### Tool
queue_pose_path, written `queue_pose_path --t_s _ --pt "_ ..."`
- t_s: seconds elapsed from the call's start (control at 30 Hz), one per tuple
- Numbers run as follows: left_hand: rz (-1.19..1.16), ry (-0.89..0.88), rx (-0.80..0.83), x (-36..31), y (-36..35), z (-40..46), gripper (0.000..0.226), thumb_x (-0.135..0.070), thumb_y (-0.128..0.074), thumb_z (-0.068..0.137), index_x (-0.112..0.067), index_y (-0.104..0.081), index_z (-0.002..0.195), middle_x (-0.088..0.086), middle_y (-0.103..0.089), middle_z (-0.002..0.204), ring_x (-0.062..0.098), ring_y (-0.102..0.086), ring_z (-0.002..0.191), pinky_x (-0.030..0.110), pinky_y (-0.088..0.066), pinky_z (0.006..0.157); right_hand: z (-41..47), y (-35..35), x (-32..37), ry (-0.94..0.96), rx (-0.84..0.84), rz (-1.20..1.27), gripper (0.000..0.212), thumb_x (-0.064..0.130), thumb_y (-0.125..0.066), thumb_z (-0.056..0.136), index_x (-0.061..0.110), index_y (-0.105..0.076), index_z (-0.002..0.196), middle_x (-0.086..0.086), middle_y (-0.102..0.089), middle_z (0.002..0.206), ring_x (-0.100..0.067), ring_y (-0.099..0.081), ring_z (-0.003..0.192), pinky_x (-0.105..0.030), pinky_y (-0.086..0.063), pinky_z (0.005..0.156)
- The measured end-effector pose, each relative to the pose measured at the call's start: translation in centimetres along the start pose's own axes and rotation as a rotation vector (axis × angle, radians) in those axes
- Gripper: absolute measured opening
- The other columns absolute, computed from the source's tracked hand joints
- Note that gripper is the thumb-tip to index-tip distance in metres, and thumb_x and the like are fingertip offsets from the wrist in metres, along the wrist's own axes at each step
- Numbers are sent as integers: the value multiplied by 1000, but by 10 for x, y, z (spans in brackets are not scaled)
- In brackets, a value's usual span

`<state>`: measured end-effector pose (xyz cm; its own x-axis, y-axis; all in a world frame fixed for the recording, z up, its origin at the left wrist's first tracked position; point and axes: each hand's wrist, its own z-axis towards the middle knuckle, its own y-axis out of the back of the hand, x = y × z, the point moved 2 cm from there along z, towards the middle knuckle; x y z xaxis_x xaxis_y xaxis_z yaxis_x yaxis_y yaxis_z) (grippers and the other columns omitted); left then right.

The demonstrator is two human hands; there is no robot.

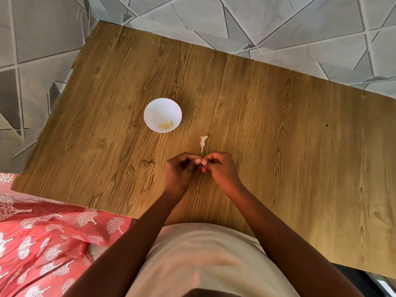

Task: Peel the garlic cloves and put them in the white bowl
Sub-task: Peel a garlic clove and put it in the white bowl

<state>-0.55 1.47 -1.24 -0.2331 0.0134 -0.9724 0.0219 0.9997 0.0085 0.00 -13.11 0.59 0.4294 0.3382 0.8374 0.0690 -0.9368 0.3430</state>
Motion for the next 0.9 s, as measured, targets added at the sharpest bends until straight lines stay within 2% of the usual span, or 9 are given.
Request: queue_pose_path --t_s 0.1,0.17,0.27,0.33,0.4,0.47,0.6,0.77,0.9 --pt "42 54 -73 0 1 -1 9 2 -69 93 -1 -77 93 5 -78 85 16 -73 81 26 -57 77 -2 0 0 70 17 -65 14 13 -67 96 15 -72 82 5 -69 67 -3 -65 66 -15 -49 66" --pt "77 80 -104 -3 -1 -2 11 0 -69 93 -5 -78 91 2 -78 83 13 -73 80 25 -57 76 -2 -1 0 149 7 -149 12 9 -66 96 14 -71 86 3 -70 73 -4 -65 70 -14 -48 67" --pt "126 112 -125 -8 -3 0 15 1 -67 93 -7 -78 87 -1 -77 78 9 -71 73 22 -56 71 -3 -1 0 338 -16 -382 15 -1 -66 89 12 -70 92 -1 -71 87 -12 -67 82 -30 -56 73" --pt "154 136 -119 -10 -4 3 17 3 -66 93 -5 -78 86 -1 -76 74 5 -69 68 18 -53 66 -3 1 1 469 -50 -584 16 0 -70 82 12 -70 92 -3 -70 88 -19 -64 86 -39 -55 72" --pt "160 176 -122 -10 -3 5 15 1 -67 93 -6 -79 85 1 -76 73 6 -69 67 20 -53 65 -3 4 3 577 -73 -760 15 4 -73 79 12 -71 92 -3 -71 88 -22 -64 89 -41 -53 72" --pt "155 218 -125 -9 -3 6 12 -5 -70 93 -7 -79 84 3 -76 74 7 -69 67 23 -54 65 -2 6 5 629 -83 -830 14 7 -74 79 12 -73 92 -2 -72 88 -23 -65 91 -42 -53 71" --pt "138 262 -126 -8 -4 8 12 -9 -71 94 -8 -78 84 2 -75 73 8 -68 67 26 -55 66 0 10 7 546 -84 -724 12 14 -77 81 17 -75 92 1 -72 85 -17 -65 85 -39 -55 70" --pt "51 297 -159 -11 0 6 10 -9 -70 95 0 -76 93 5 -73 75 0 -63 61 15 -48 58 -1 18 2 417 -60 -729 12 19 -81 81 22 -72 87 4 -68 82 -12 -62 78 -35 -55 69" --pt "68 285 -147 -12 4 7 10 -11 -70 95 -2 -76 96 7 -75 80 -1 -63 63 12 -48 58 -1 24 -9 299 -5 -754 15 31 -82 82 27 -67 83 10 -66 77 -6 -61 71 -29 -53 65"
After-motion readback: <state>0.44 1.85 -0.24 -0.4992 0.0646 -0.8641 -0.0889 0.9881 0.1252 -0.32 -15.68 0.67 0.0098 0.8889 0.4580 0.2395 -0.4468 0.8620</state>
